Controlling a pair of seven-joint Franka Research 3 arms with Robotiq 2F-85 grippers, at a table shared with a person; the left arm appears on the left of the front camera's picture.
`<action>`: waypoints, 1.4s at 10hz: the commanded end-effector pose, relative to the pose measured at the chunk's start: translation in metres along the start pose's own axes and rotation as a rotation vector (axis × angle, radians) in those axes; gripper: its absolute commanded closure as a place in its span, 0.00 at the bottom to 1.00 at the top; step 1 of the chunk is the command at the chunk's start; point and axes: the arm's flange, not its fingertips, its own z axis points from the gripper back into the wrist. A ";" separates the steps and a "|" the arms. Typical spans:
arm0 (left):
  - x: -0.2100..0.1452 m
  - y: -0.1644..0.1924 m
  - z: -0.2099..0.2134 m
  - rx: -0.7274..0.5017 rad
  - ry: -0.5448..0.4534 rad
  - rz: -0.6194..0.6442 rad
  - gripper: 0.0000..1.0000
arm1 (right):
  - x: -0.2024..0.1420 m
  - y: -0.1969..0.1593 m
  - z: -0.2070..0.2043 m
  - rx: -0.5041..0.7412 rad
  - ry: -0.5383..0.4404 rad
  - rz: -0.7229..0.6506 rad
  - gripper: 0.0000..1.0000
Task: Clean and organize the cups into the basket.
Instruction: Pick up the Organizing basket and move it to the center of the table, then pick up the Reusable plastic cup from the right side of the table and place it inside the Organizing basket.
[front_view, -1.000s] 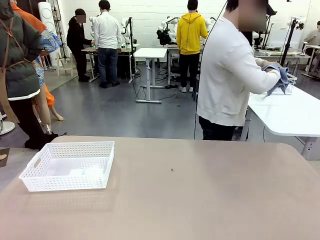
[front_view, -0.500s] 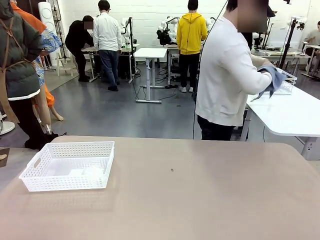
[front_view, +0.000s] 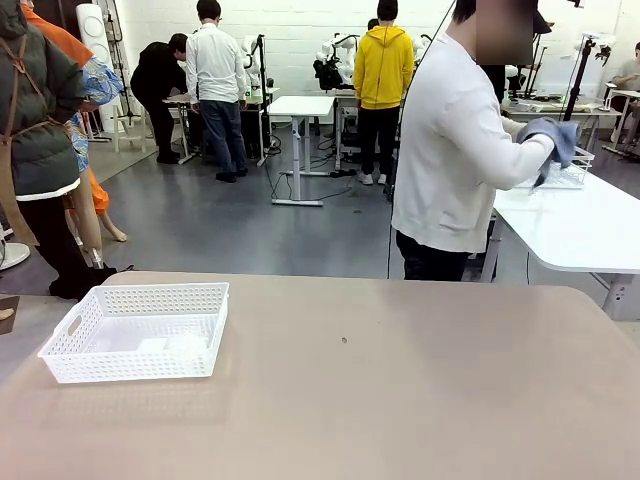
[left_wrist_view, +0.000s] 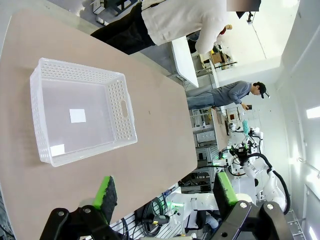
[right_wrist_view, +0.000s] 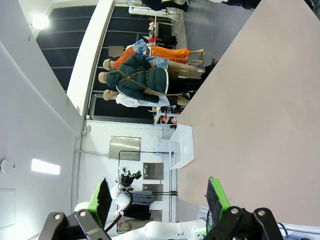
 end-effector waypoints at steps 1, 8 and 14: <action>0.001 -0.001 0.000 -0.008 0.005 -0.007 0.00 | 0.001 0.000 0.001 0.012 0.000 0.015 0.00; 0.001 -0.001 0.000 -0.008 0.005 -0.007 0.00 | 0.001 0.000 0.001 0.012 0.000 0.015 0.00; 0.001 -0.001 0.000 -0.008 0.005 -0.007 0.00 | 0.001 0.000 0.001 0.012 0.000 0.015 0.00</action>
